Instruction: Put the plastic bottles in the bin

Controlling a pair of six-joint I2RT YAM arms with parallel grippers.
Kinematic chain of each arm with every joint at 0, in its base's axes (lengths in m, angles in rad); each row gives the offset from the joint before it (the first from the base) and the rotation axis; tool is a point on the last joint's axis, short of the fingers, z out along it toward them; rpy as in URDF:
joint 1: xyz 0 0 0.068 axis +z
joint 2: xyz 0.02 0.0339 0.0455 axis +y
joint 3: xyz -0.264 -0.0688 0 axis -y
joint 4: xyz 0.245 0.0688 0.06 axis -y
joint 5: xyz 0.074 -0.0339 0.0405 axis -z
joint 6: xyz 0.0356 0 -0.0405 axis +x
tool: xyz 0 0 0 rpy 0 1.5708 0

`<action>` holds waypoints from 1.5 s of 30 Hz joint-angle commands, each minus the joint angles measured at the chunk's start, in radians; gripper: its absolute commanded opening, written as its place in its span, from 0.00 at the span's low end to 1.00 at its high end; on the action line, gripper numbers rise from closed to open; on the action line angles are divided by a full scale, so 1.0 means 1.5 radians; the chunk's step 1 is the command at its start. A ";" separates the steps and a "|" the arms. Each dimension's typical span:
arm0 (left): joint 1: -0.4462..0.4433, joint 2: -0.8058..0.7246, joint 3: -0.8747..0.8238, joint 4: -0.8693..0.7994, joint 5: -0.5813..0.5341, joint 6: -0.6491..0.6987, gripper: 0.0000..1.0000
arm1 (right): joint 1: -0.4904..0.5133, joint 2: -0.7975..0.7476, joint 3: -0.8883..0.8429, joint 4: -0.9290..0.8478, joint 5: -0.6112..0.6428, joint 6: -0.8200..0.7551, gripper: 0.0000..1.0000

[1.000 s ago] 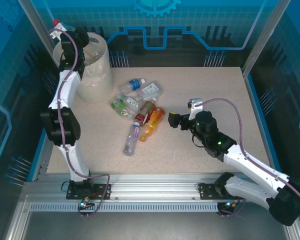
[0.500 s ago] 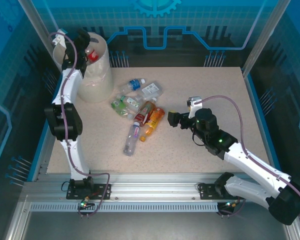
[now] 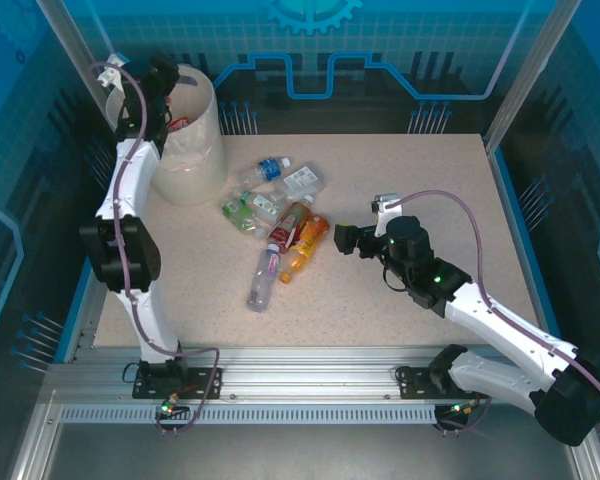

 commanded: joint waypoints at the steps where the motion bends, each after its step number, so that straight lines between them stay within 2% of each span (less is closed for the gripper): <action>1: -0.010 -0.076 -0.036 0.042 0.026 0.037 0.92 | 0.003 0.002 0.010 0.001 0.012 0.012 1.00; 8: -0.077 -0.198 -0.145 0.049 0.020 0.133 0.99 | -0.001 0.001 -0.002 0.015 0.022 0.034 1.00; 16: -0.200 -0.311 -0.255 -0.013 0.006 0.230 0.99 | -0.009 0.005 -0.010 0.013 0.029 0.060 1.00; 21: -0.303 -0.367 -0.328 -0.100 0.003 0.263 0.99 | -0.013 0.008 -0.013 -0.008 0.034 0.086 1.00; 27: -0.412 -0.377 -0.397 -0.224 0.008 0.280 0.99 | -0.016 0.013 -0.026 -0.013 0.028 0.106 1.00; 33: -0.428 -0.358 -0.500 -0.285 0.079 0.226 0.99 | -0.017 0.024 -0.032 -0.002 0.035 0.116 1.00; 40: -0.428 -0.302 -0.559 -0.414 0.134 0.242 0.99 | -0.020 0.029 -0.028 -0.011 0.039 0.114 1.00; 45: -0.428 -0.282 -0.625 -0.391 0.184 0.255 0.91 | -0.023 0.007 -0.054 0.000 0.064 0.141 1.00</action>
